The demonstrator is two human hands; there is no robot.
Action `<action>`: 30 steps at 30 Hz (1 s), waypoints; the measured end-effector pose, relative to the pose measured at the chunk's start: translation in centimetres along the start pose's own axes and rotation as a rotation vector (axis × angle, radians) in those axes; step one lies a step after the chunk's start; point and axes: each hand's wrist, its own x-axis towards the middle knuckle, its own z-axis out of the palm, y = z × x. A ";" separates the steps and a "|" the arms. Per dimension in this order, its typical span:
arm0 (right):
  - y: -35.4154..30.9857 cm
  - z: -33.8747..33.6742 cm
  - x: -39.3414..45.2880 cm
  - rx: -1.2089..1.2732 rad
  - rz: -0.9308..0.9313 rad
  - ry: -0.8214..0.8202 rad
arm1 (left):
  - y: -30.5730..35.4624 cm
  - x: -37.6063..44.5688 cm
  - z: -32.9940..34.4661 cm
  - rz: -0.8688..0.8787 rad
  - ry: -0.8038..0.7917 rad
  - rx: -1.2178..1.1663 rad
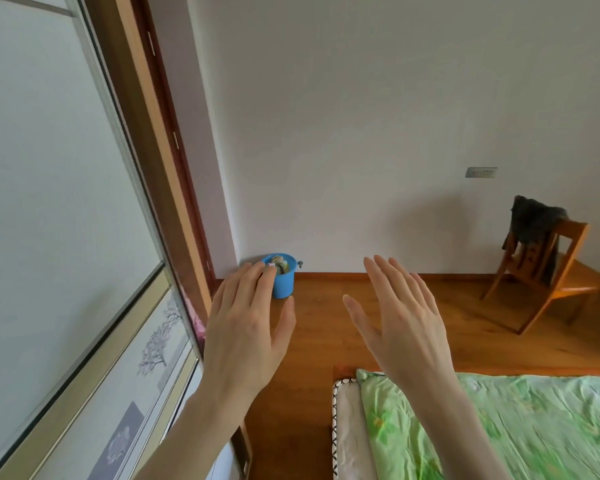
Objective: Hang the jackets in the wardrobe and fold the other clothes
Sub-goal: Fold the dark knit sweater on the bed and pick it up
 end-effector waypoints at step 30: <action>16.0 28.1 29.2 -0.196 0.304 0.038 | -7.5 32.5 37.3 0.202 -0.091 -0.319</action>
